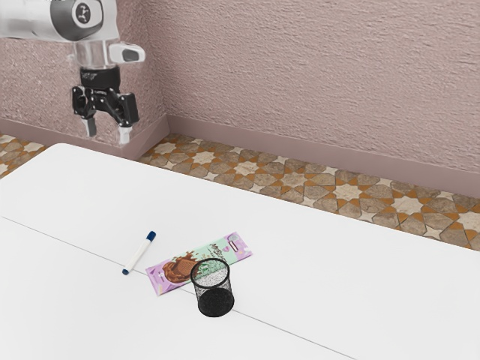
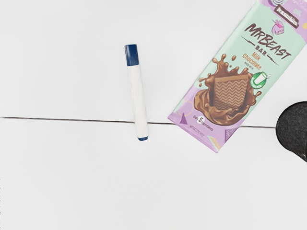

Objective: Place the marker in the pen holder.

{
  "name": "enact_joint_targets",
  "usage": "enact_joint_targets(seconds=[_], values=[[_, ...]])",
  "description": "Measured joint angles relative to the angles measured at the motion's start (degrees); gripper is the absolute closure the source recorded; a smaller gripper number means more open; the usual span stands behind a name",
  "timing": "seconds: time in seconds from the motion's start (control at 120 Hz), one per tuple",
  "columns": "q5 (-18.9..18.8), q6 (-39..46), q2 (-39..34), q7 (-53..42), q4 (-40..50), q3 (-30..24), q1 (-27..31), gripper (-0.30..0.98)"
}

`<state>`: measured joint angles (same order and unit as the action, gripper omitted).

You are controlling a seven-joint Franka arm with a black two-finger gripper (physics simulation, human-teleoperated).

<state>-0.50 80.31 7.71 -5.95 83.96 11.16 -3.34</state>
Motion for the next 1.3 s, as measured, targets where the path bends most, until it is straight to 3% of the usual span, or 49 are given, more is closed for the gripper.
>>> enact_joint_targets(seconds=[0.375,0.792,0.992,1.3], values=[[0.5,7.2,1.2,-2.1,-1.3,0.5,-0.1,0.0],[-0.6,26.7,0.9,-2.8,23.4,2.6,-0.1,0.0],[-0.2,35.9,4.2,-3.0,29.0,2.6,-0.1,0.0],[3.1,45.3,12.5,-4.8,28.8,3.1,0.0,0.0]])
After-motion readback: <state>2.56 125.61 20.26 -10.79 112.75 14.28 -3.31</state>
